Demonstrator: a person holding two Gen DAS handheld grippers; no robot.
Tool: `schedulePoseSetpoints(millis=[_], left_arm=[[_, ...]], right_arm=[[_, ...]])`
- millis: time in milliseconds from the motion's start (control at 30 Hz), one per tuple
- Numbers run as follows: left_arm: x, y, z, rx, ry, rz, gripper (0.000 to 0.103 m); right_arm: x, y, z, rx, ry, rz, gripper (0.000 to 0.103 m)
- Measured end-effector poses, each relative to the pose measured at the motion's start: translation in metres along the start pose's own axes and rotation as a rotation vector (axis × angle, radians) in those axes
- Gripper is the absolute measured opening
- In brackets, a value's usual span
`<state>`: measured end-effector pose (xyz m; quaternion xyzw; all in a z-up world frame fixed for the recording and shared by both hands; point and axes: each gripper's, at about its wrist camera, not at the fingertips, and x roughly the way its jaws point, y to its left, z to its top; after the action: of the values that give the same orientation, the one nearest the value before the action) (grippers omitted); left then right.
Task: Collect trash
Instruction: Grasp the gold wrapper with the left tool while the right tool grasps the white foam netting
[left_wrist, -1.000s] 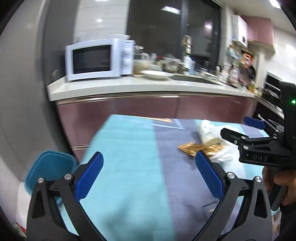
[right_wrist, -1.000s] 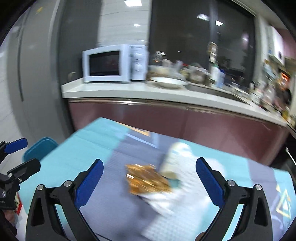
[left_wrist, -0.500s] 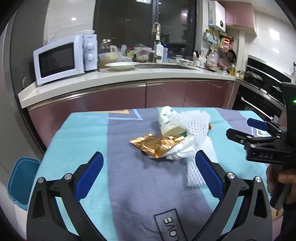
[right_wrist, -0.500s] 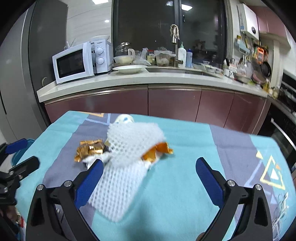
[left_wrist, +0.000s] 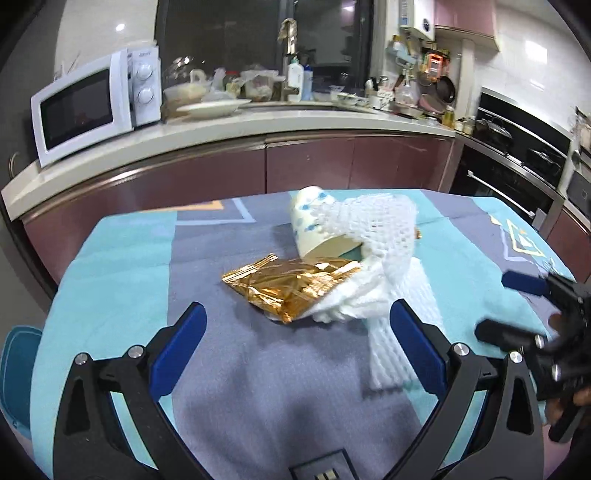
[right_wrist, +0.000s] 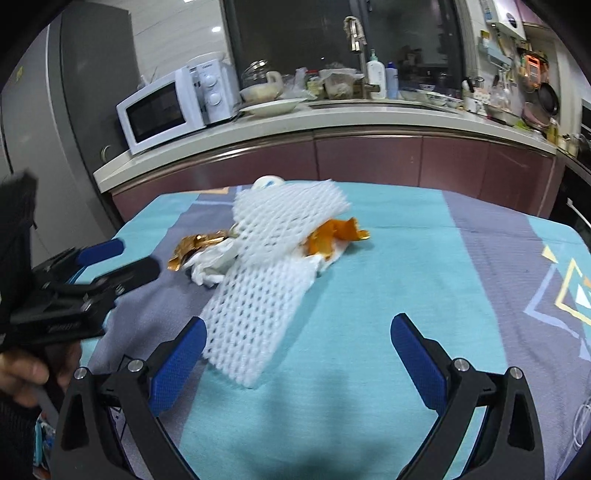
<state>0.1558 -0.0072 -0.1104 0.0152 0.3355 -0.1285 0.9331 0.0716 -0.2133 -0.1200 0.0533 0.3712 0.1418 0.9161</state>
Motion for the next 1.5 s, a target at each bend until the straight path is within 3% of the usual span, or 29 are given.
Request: schedulePoseSetpoints(millis=[133, 367, 433, 500, 667, 867, 1067, 1200, 1400, 1500], left_arm=[[0.01, 0.006, 0.007, 0.001, -0.009, -0.012, 0.098], [0.036, 0.011, 0.012, 0.033, 0.048, -0.046, 0.097], [0.041, 0.01, 0.012, 0.039, 0.053, -0.048, 0.092], [0.047, 0.012, 0.013, 0.035, 0.058, -0.059, 0.079], [0.059, 0.014, 0.014, 0.043, 0.072, -0.062, 0.077], [0.069, -0.004, 0.017, 0.171, 0.073, -0.013, 0.07], [0.07, 0.012, 0.031, 0.127, 0.047, 0.002, 0.067], [0.077, 0.017, 0.039, 0.157, 0.059, 0.009, 0.066], [0.096, 0.028, 0.041, 0.16, 0.106, 0.011, 0.049], [0.108, 0.032, 0.04, 0.163, 0.121, 0.021, 0.049]], right_arm=[[0.011, 0.008, 0.002, -0.014, 0.019, 0.026, 0.096], [0.03, 0.021, 0.008, -0.034, 0.051, 0.03, 0.096], [0.032, 0.022, 0.008, -0.033, 0.055, 0.031, 0.096], [0.034, 0.021, 0.009, -0.03, 0.059, 0.028, 0.096], [0.037, 0.02, 0.009, -0.022, 0.061, 0.035, 0.096], [0.04, 0.019, 0.011, -0.006, 0.061, 0.047, 0.096], [0.044, 0.02, 0.014, 0.017, 0.059, 0.076, 0.096], [0.055, 0.023, 0.014, 0.029, 0.084, 0.069, 0.096], [0.066, 0.026, 0.012, 0.051, 0.115, 0.052, 0.096], [0.071, 0.029, 0.009, 0.047, 0.132, 0.047, 0.092]])
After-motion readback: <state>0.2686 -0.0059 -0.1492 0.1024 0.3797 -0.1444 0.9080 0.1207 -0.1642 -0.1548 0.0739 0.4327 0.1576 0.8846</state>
